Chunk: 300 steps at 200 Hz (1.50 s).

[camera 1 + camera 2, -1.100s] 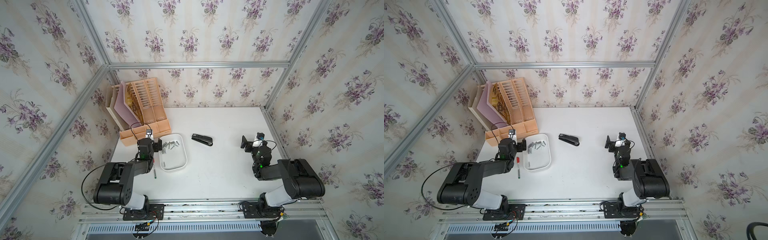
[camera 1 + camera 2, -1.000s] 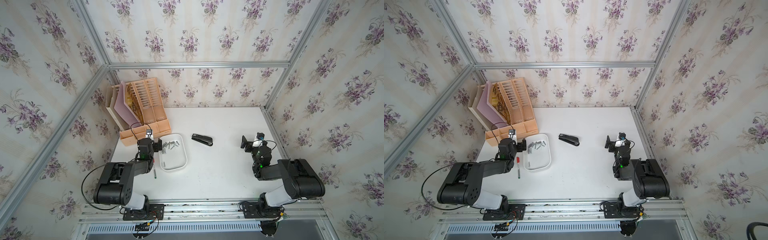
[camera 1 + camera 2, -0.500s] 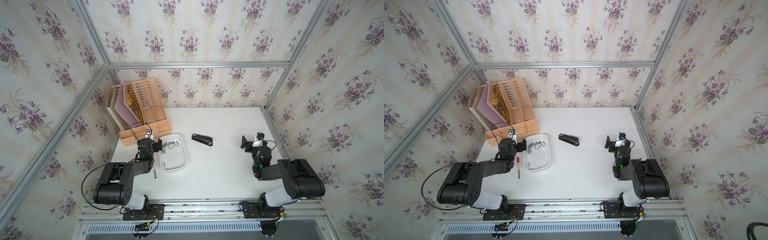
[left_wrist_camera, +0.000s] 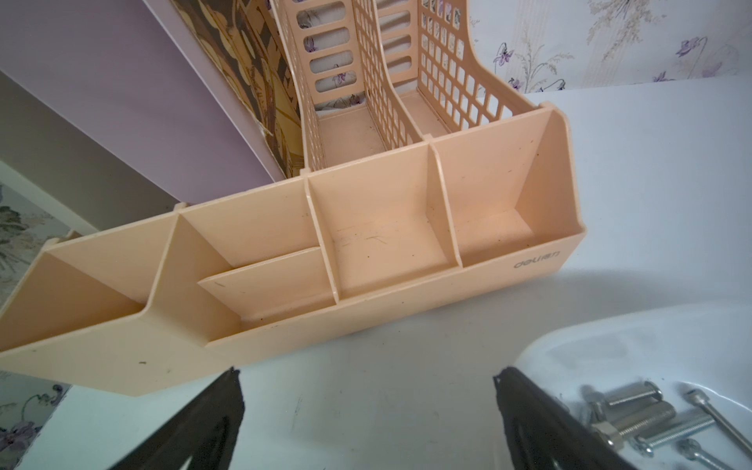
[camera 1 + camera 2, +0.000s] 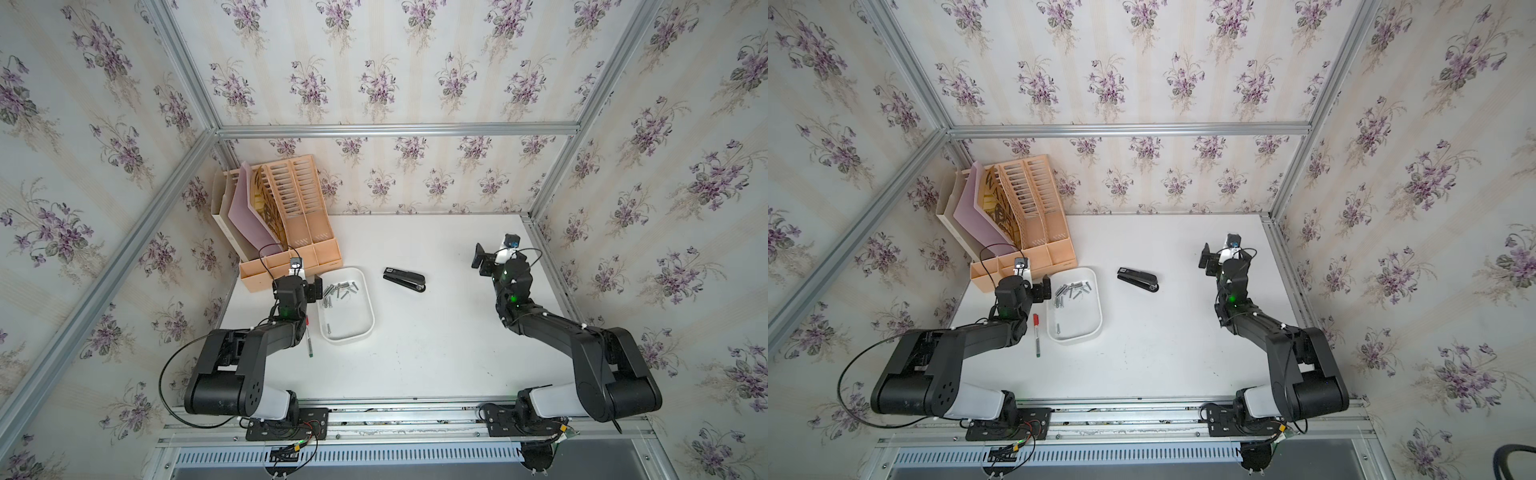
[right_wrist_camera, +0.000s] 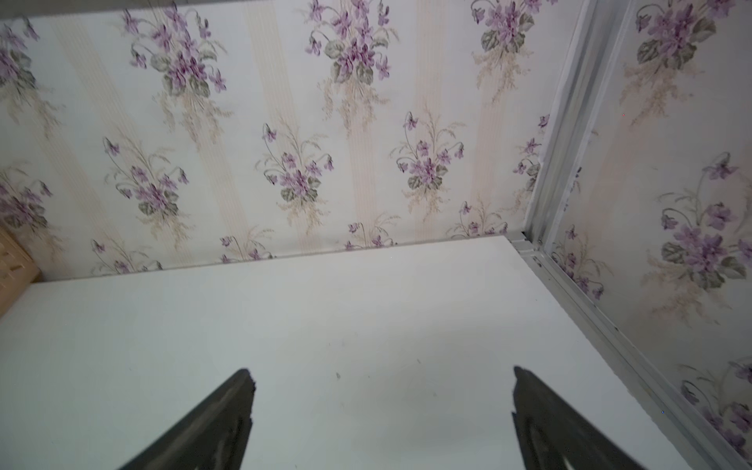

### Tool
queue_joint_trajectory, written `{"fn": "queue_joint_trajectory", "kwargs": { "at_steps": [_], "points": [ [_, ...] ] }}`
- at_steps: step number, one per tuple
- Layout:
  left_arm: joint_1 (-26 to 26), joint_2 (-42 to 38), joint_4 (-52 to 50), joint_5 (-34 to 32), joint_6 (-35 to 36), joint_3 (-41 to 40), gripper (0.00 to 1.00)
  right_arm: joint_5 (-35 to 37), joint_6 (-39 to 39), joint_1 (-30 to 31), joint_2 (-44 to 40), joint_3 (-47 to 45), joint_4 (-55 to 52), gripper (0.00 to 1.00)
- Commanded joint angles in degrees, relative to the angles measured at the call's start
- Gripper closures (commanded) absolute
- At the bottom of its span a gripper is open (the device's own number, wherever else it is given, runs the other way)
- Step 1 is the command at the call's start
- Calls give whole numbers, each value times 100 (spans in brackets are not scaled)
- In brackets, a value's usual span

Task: Take out the screws from the storage box
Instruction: Pick up the storage box at the center of the board.

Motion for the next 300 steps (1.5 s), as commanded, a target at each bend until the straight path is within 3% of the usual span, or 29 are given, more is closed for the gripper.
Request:
{"fn": "queue_joint_trajectory", "kwargs": {
  "at_steps": [1,18,44,59,74,92,124,141,155,167,180,214,234,269,300],
  "points": [
    [-106,-445,-548,-637,-114,239,1,-494,708,38,-50,366,-1920,0],
    [-131,-1085,-2343,-1564,-807,786,0,-1183,964,43,-58,495,-2006,0],
    [-130,-1839,-3425,-2131,-1464,887,1,-1436,1501,437,212,1685,-3364,0],
    [-129,-2373,-4088,-2198,-1927,947,0,-1249,1510,964,415,2760,-4768,0],
    [-110,-2793,-5120,-2065,-2495,1360,1,-910,1274,1601,321,3312,-5420,2],
    [-100,-3146,-6039,-1567,-2651,1939,1,-1106,1210,2250,-143,3258,-5200,0],
    [-94,-3084,-8228,-1235,-3454,3359,0,-2557,1751,2355,-791,2777,-4470,0],
    [-103,-2761,-9377,-1073,-3477,4168,0,-2327,1981,2725,-645,3072,-5011,0],
    [-105,-2647,-10093,-1225,-3946,4417,0,-1163,1649,3602,-479,3516,-5564,0],
    [-102,-2755,-10093,-1199,-4026,4275,1,-413,1377,4370,-300,3765,-5751,0],
    [-110,-3026,-9911,-1262,-4080,3928,1,95,1382,4770,-14,4038,-5996,0],
    [-104,-4055,-8874,-621,-3401,3169,0,-327,1495,4867,148,3900,-5625,0],
    [-103,-4585,-8582,-131,-3157,2945,1,146,1866,4867,36,3775,-5231,0],
    [-107,-5034,-8640,-201,-3130,2923,1,-1190,1099,4798,33,3798,-5317,0],
    [-107,-4831,-8515,286,-2979,2867,1,-1286,1246,4794,248,3311,-4767,0]
  ]
}}
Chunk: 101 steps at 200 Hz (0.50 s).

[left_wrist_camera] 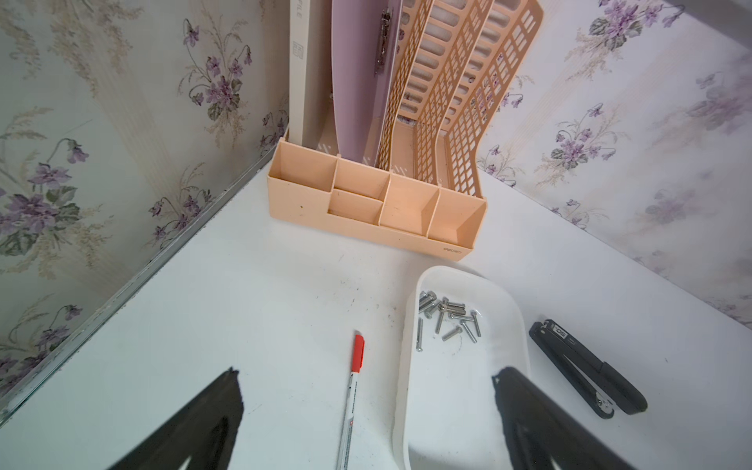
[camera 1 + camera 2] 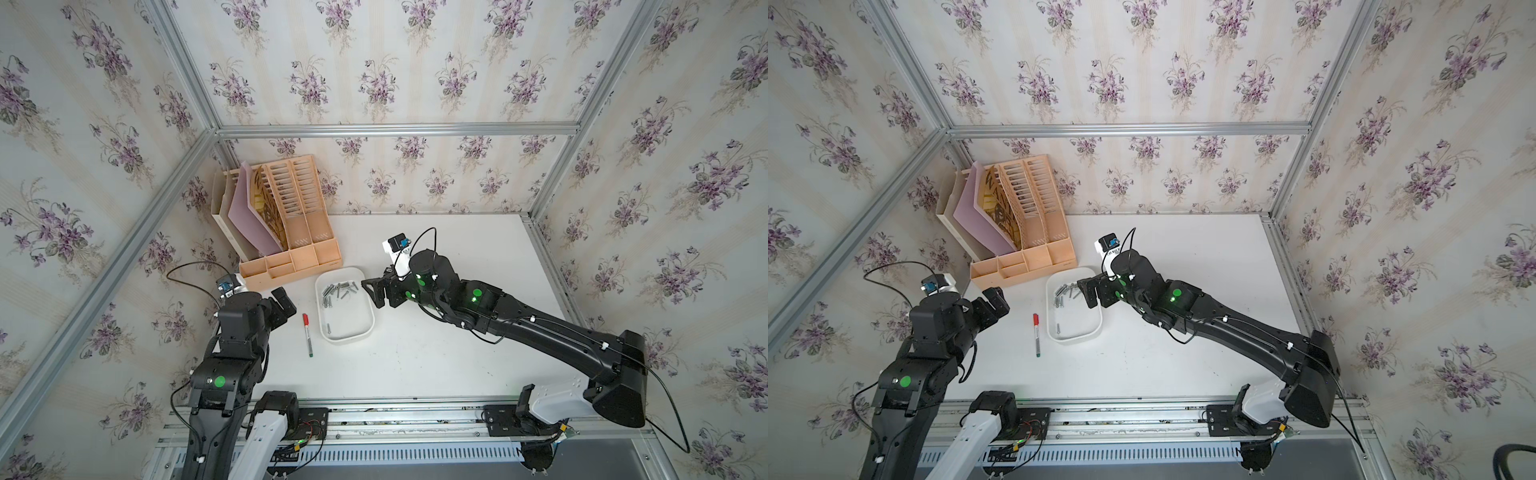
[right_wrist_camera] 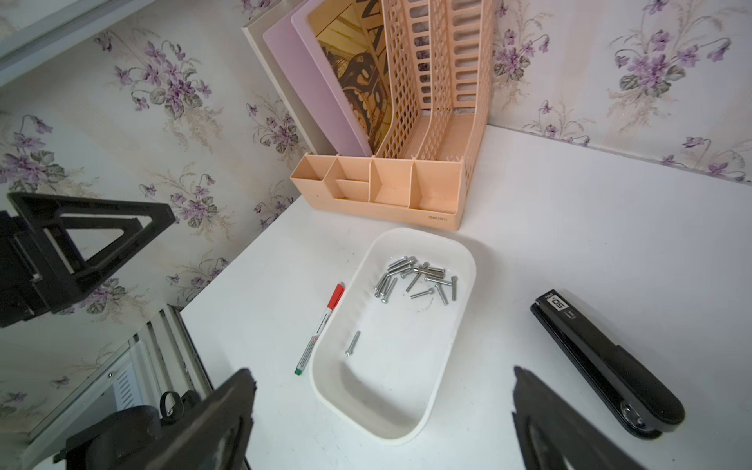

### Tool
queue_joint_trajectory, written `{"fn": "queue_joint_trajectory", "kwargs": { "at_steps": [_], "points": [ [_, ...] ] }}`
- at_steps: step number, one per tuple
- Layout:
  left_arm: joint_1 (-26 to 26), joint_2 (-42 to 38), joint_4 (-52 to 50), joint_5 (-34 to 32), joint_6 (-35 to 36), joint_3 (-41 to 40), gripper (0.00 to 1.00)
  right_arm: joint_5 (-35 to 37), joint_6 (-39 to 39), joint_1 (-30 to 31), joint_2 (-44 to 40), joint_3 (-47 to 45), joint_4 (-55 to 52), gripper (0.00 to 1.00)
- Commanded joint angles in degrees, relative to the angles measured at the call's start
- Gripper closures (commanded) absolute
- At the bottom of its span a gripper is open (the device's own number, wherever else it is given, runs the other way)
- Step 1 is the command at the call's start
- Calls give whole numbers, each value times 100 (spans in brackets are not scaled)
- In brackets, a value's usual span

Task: Take out the screws from the storage box
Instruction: Pick up the storage box at the center of the board.

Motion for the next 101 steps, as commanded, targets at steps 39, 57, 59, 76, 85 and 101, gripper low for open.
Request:
{"fn": "queue_joint_trajectory", "kwargs": {
  "at_steps": [39,57,59,76,85,101],
  "points": [
    [7,765,-139,330,127,225,1,225,420,10,1624,585,-582,18],
    [2,803,-85,373,139,178,1,513,732,2,2351,1040,-1147,52],
    [7,798,-79,378,138,171,1,517,767,2,2421,1081,-1199,53],
    [6,743,-36,412,140,124,1,397,994,-7,2905,1323,-1443,40],
    [8,701,-39,407,157,122,1,382,1097,-14,3086,1410,-1540,0],
    [8,588,16,365,142,59,1,323,1181,-7,3309,1502,-1641,0]
  ]
}}
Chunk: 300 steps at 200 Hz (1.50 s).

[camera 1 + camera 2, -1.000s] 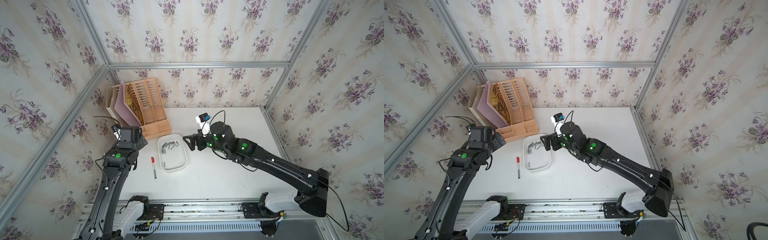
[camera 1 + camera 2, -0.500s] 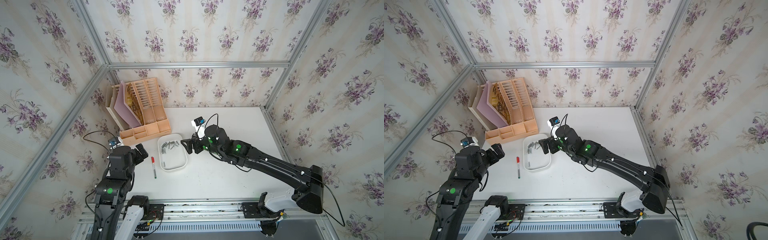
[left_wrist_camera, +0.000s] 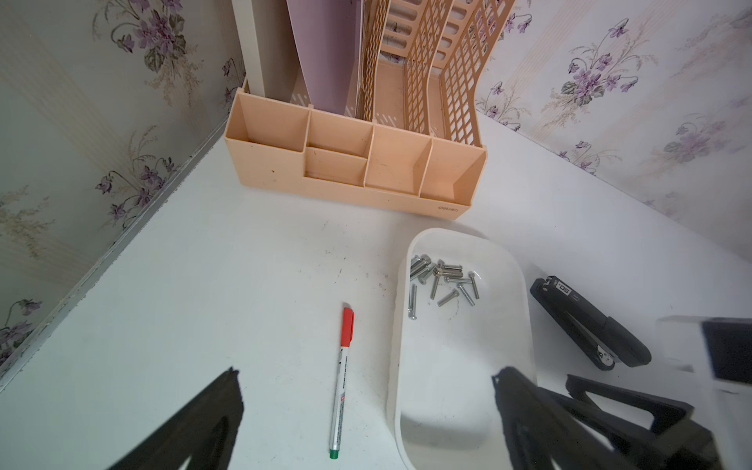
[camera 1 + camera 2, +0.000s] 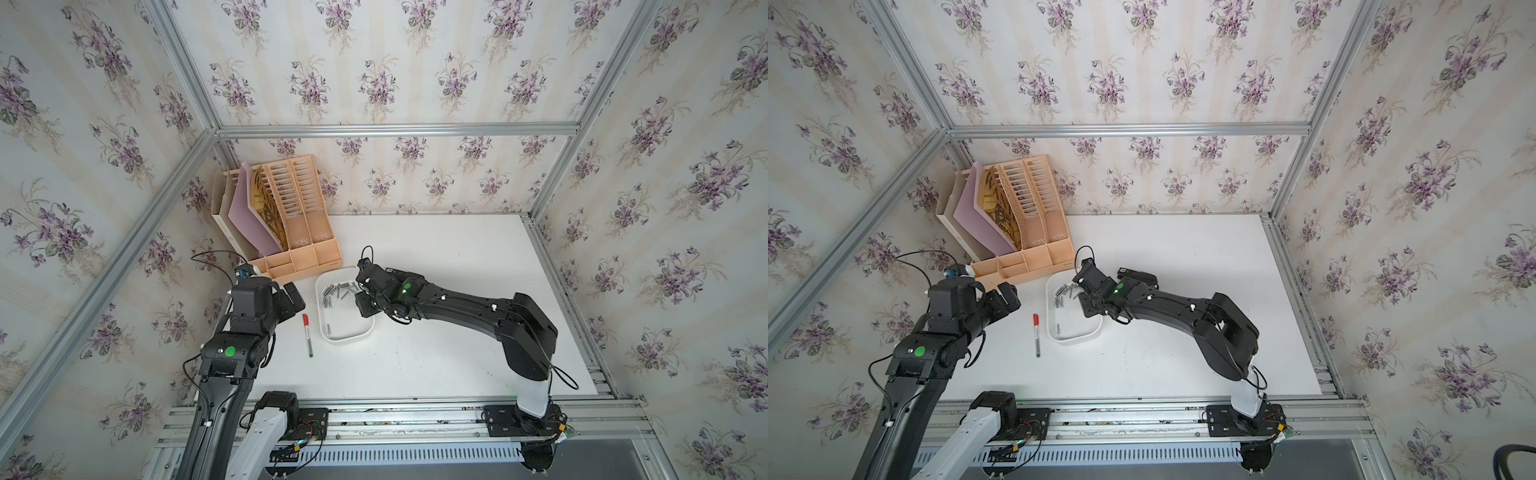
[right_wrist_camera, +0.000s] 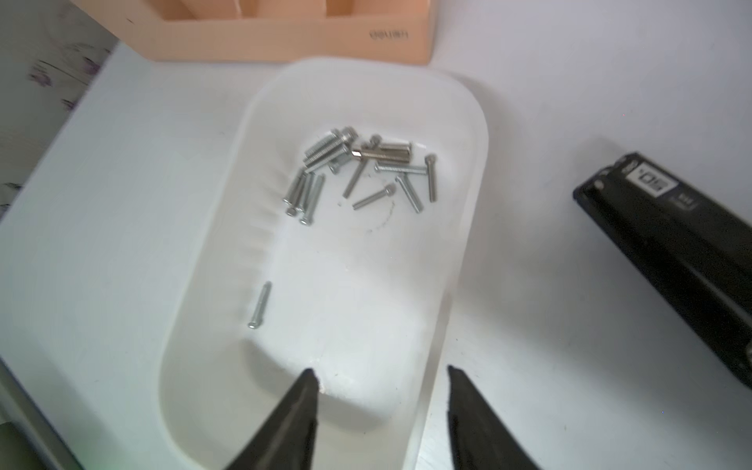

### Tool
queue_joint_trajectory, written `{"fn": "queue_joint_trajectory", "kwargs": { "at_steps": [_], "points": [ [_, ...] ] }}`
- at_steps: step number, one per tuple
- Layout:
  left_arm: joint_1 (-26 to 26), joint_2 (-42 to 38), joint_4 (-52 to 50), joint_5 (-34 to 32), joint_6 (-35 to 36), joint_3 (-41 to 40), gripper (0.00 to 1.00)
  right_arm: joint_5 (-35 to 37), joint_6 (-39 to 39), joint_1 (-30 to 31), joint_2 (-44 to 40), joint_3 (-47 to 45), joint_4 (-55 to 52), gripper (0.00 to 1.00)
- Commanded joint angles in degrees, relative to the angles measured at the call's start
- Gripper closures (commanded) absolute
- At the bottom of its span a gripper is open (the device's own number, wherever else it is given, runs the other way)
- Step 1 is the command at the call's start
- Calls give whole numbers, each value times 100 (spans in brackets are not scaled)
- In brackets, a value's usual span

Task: Take out the screws from the storage box
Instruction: Pick up the storage box at the center of the board.

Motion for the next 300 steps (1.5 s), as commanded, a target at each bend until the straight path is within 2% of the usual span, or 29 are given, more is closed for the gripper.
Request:
{"fn": "queue_joint_trajectory", "kwargs": {
  "at_steps": [1,55,66,73,77,79,89,112,149,174,207,268,300],
  "points": [
    [8,-129,113,-6,40,-61,0,47,379,-7,243,150,-480,0],
    [8,-322,146,-68,41,-125,0,23,500,10,-51,-362,-71,0],
    [8,-331,162,-77,44,-140,1,-18,529,15,5,-337,-119,5],
    [8,-331,160,-78,40,-136,0,-62,547,15,57,-322,-123,13],
    [4,-324,156,-77,41,-127,1,-103,549,14,92,-308,-137,22],
    [7,-323,150,-77,40,-120,1,-124,549,13,128,-290,-151,31],
    [7,-322,137,-77,41,-108,0,-187,561,15,239,-217,-212,43],
    [8,-322,135,-102,39,-126,0,-247,612,14,554,32,-416,51],
    [8,-322,117,-113,30,-101,0,-101,708,11,756,267,-676,81],
    [7,-331,119,-130,20,-109,0,47,768,15,804,402,-865,92],
    [9,-331,108,-148,19,-92,1,140,897,13,869,615,-1159,100],
    [8,-352,68,-121,10,-19,1,656,1248,15,533,1012,-2272,99],
    [8,-340,45,-121,20,-12,0,438,1443,2,200,881,-2871,100]
  ]
}}
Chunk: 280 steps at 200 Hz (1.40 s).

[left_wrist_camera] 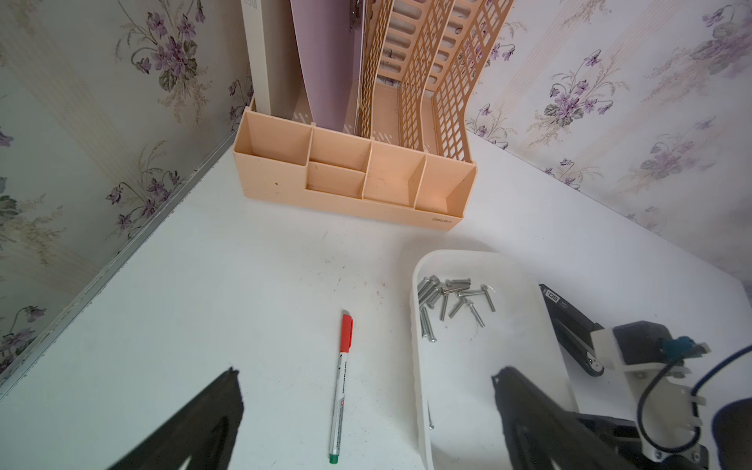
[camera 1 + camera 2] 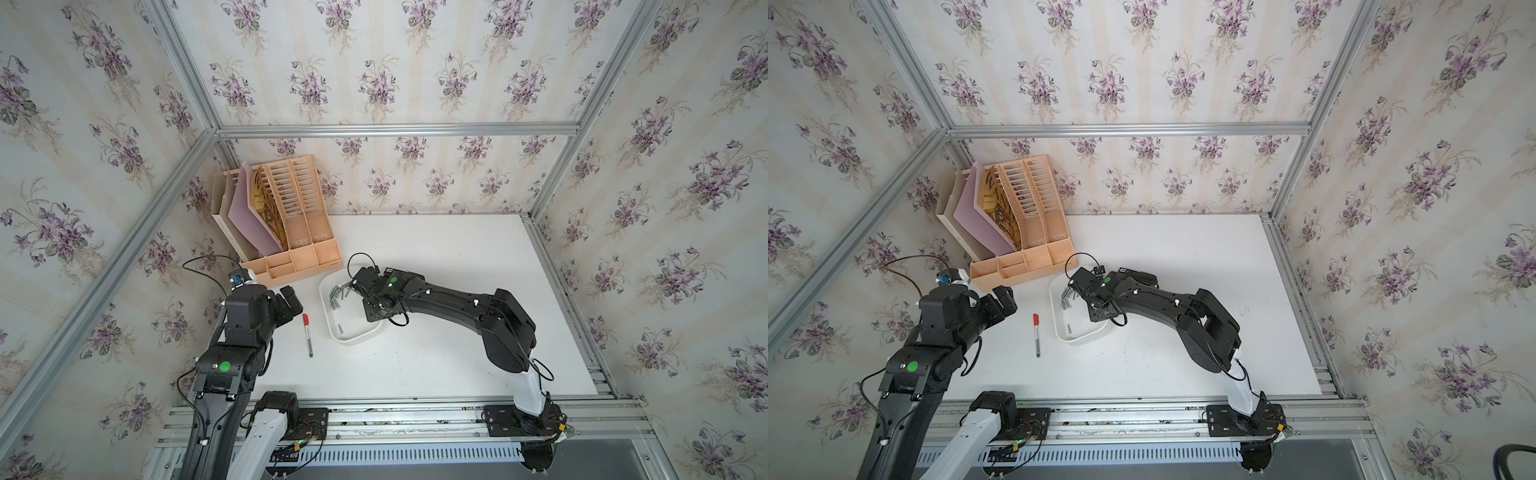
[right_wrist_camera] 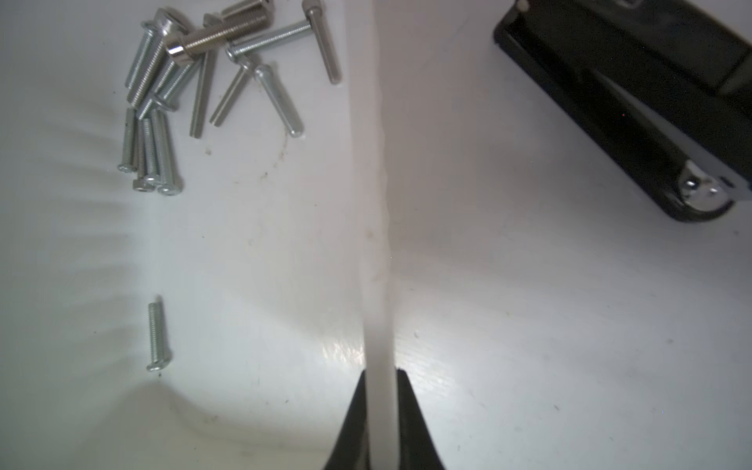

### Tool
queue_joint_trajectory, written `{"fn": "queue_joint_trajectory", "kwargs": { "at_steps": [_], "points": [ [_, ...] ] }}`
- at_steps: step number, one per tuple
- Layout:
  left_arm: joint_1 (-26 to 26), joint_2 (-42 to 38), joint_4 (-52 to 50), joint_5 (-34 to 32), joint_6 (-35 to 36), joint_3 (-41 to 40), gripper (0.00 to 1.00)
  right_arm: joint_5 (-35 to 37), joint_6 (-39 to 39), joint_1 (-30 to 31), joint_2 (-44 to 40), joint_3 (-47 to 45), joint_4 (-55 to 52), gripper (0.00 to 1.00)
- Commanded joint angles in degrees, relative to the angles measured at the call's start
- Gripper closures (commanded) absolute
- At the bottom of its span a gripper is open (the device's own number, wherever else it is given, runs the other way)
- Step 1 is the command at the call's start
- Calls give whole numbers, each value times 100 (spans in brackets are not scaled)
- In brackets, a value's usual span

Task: Take out the screws from the storage box
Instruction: Pick up the storage box at the center of the board.

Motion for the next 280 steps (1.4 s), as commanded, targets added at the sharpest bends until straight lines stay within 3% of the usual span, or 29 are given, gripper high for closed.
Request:
{"fn": "queue_joint_trajectory", "kwargs": {
  "at_steps": [1,42,112,153,214,280],
  "points": [
    [13,5,37,-56,23,60,0,5,288,-11,-221,-96,-583,100],
    [7,21,42,-98,18,28,0,-490,668,0,-930,-1032,-771,100],
    [7,171,14,-144,6,46,1,-313,1269,86,-1842,-2249,-1277,100],
    [8,165,5,-122,7,56,0,384,1706,165,-2579,-2438,-1716,100],
    [4,155,18,-91,8,69,0,1113,2115,175,-2748,-2558,-2240,100],
    [4,162,31,-65,7,47,1,1178,2345,173,-3310,-3366,-1624,100]
  ]
}}
